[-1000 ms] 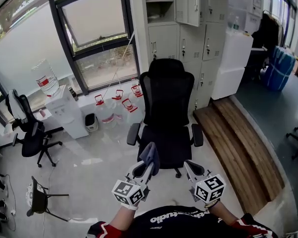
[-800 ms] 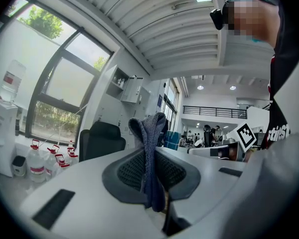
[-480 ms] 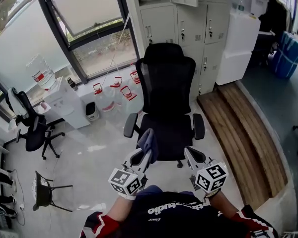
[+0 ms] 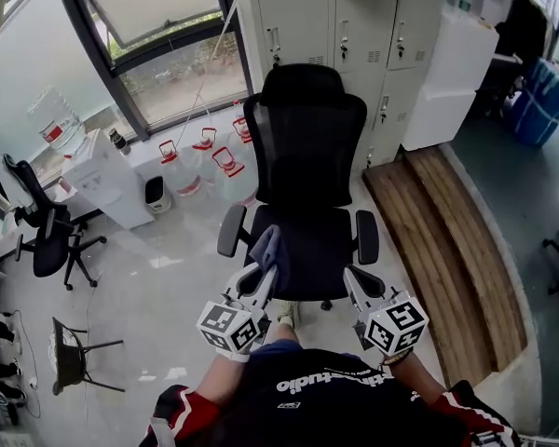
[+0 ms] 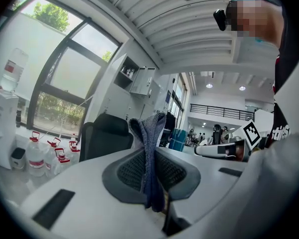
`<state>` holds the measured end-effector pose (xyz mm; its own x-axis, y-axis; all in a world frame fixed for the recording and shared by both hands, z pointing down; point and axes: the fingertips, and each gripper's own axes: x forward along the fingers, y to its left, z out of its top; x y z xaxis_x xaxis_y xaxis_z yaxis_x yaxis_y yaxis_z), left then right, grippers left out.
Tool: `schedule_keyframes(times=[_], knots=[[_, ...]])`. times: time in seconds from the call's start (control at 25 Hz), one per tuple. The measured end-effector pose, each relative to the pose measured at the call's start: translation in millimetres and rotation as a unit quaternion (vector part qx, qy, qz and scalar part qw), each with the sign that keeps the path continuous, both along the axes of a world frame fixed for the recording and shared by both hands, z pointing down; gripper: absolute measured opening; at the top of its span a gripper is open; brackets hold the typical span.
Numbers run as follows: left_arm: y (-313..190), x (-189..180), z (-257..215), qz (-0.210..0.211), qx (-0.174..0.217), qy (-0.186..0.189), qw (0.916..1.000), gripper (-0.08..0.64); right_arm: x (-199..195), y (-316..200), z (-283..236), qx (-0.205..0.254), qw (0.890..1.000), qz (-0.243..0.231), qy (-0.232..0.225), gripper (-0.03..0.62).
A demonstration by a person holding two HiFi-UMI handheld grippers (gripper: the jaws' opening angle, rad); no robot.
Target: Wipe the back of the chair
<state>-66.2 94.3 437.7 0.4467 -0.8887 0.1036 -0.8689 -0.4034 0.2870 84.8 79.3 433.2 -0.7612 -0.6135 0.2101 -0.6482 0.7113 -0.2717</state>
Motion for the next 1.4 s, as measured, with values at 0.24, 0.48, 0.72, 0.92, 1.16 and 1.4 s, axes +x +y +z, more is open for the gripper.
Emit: schedule_keyframes(times=[0.24,0.48,0.72,0.92,1.16,1.4], knots=[[-89.9,-31.7,-2.0,0.002,0.002,0.006,1.0000,0.054,-16.6,-80.9,-2.6,0.001,1.000,0.021,0.004,0.014],[-198.1,-93.6,10.9,-0.004,-0.019,-0.019,0.9996,0.054,-56.6,-170.2,-12.1,-0.003,0.999,0.037,0.010,0.012],[-317.9,-158.1,29.5,-0.021,-0.026,-0.036,0.9988,0.055,-95.0,-261.7,-16.5,0.000,0.999,0.051,0.014,0.014],[-417.6,-201.3,48.5,-0.029,-0.036,-0.037,0.9983,0.054,-124.2,-323.2,-17.9,-0.001,0.998,0.065,0.020,0.014],[-523.2,-242.7,81.5,-0.049,-0.054,-0.034,0.9967,0.055,-123.5,-367.5,-10.3,-0.011,0.994,0.103,0.025,0.014],[-603.6,-285.0,120.3,-0.092,-0.068,-0.042,0.9926,0.054,-121.0,-392.1,5.0,-0.023,0.992,0.121,0.031,0.014]])
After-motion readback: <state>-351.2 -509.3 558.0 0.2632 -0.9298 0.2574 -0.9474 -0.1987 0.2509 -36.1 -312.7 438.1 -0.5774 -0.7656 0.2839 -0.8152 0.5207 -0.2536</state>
